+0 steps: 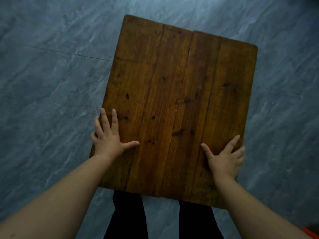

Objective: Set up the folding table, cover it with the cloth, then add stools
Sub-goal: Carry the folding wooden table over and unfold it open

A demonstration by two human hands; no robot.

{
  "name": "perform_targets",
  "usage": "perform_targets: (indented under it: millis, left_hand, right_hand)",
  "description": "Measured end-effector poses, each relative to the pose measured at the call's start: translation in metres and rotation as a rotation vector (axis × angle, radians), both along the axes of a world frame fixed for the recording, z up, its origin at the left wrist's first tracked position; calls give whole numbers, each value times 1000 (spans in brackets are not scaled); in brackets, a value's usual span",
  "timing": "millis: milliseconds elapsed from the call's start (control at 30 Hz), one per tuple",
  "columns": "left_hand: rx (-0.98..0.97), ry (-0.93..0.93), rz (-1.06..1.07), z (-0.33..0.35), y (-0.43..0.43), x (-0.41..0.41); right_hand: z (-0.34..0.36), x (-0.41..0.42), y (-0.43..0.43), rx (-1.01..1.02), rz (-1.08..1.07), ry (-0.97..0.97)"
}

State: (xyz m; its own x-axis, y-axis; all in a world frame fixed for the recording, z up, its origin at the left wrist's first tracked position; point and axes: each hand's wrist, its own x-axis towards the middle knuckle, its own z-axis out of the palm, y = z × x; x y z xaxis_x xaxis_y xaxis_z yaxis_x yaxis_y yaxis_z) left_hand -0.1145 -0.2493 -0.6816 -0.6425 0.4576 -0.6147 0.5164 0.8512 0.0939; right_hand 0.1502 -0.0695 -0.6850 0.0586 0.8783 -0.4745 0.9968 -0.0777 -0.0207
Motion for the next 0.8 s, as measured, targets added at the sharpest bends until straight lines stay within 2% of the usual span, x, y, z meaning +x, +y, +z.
perform_targets:
  millis: [300,467,533,600,700,800]
  left_hand:
    - [20,51,11,-1,15,7]
    - [-11,30,8,-1,22,13]
    - [-76,5,-26,7,20,11]
    - [-94,-13,-106,27,22,7]
    - [114,34,-288,86,33,-7]
    - [315,117,-495,185,50,-30]
  right_hand:
    - [5,-5,44,27,112,7]
    - [10,-8,55,-72,115,-72]
    - [22,-8,48,-154,206,-117]
    - [47,-10,38,-170,389,-120]
    - [114,-32,25,-10,637,67]
    - [212,-66,20,163,756,295]
